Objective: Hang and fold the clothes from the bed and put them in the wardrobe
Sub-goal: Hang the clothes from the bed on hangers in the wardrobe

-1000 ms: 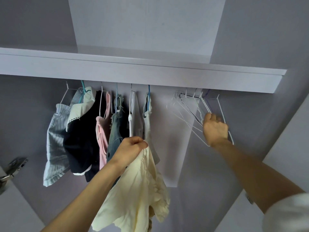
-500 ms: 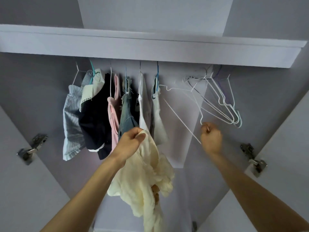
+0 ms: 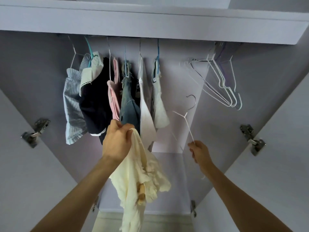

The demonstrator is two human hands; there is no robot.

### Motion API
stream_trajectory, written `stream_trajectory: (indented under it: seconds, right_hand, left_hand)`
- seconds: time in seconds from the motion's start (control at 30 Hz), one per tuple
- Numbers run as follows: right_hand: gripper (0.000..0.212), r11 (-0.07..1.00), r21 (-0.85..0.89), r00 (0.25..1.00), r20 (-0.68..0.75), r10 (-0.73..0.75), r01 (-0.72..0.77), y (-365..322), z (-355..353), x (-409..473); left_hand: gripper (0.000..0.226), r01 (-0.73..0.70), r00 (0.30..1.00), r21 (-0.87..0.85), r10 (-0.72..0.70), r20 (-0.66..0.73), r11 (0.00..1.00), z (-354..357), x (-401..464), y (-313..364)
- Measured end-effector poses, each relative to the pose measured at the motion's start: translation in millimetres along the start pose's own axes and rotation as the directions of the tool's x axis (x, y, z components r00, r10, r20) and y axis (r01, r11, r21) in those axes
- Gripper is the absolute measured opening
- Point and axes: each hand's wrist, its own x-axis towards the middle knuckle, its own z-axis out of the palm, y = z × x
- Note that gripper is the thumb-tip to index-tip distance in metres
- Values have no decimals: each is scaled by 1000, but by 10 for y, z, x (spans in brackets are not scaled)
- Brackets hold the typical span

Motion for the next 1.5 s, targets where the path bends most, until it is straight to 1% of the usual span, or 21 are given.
stream_trajectory:
  seconds: [0.07,0.17,0.27,0.33,0.37,0.4,0.47,0.53,0.6,0.67,0.77,0.83,0.9,0.97,1.03,1.07,1.13,1.23,1.33,1.37,1.5]
  right_hand:
    - [38,994,-40,985,-130,-109,105,104,93,-130]
    - [40,976,-59,959,-185,-216,209,145,170,-215]
    - [19,975,-65,956,-193,-221,212,18,175,-105]
    - [9,975,-59,945,-242,-220,212,-61,142,-70]
    - [12,972,-74,931,-281,-234,222,-83,123,-85]
    - [20,964,-82,910,-318,-267,254,-97,108,-121]
    - [30,942,-27,869,-377,-320,335,-83,93,-212]
    - [29,939,88,868,-417,-268,332,-66,85,-274]
    - [37,949,171,883,-438,-166,264,-94,80,-293]
    - [48,949,252,902,-426,-66,189,-153,81,-302]
    - [47,906,409,914,-399,67,112,-274,83,-346]
    - [42,824,555,938,-334,93,116,-353,79,-372]
    - [41,705,704,974,-207,90,84,-429,80,-383]
    - [45,571,821,996,-61,69,11,-509,117,-395]
    - [52,482,873,997,59,52,-76,-617,216,-415]
    - [53,471,876,995,91,47,-102,-679,284,-427]
    - [51,499,861,995,97,40,-104,-815,447,-478]
    - [46,599,801,1000,-9,-10,13,-973,632,-579]
    - [47,764,624,986,-129,-107,165,-965,700,-626]
    - [47,797,569,979,-150,-141,202,-960,712,-622]
    - [49,859,435,962,-159,-223,271,-967,737,-523]
  left_hand:
    - [24,93,995,-52,-92,24,994,-2,-15,-41]
    - [20,138,990,-163,-139,5,977,16,-10,-98]
    - [19,173,984,-261,-175,18,950,3,8,-91]
    - [18,201,979,-270,-197,43,942,-7,31,-65]
    - [17,208,978,-260,-201,54,943,-11,38,-56]
    - [16,215,976,-252,-206,63,943,-21,43,-46]
    - [18,236,972,-250,-223,78,939,-40,62,-34]
    - [20,269,963,-250,-254,89,930,-56,96,-37]
    - [19,312,950,-255,-294,106,915,-62,139,-51]
    - [19,358,933,-264,-333,137,895,-47,184,-72]
    - [20,406,910,-257,-361,206,877,6,227,-83]
    - [18,416,901,-247,-360,242,875,50,226,-62]
    - [15,405,900,-247,-338,275,880,92,205,-25]
    - [15,373,907,-244,-297,298,895,104,174,29]
    - [19,323,920,-213,-253,300,922,77,143,83]
    - [20,298,927,-198,-233,294,934,57,129,109]
    - [21,266,937,-187,-208,282,946,3,94,150]
    - [17,217,950,-197,-160,268,956,-94,45,182]
    - [11,179,964,-259,-117,238,949,-275,3,180]
    - [10,175,965,-294,-105,239,940,-350,-3,161]
    - [9,160,965,-360,-68,255,919,-564,-5,79]
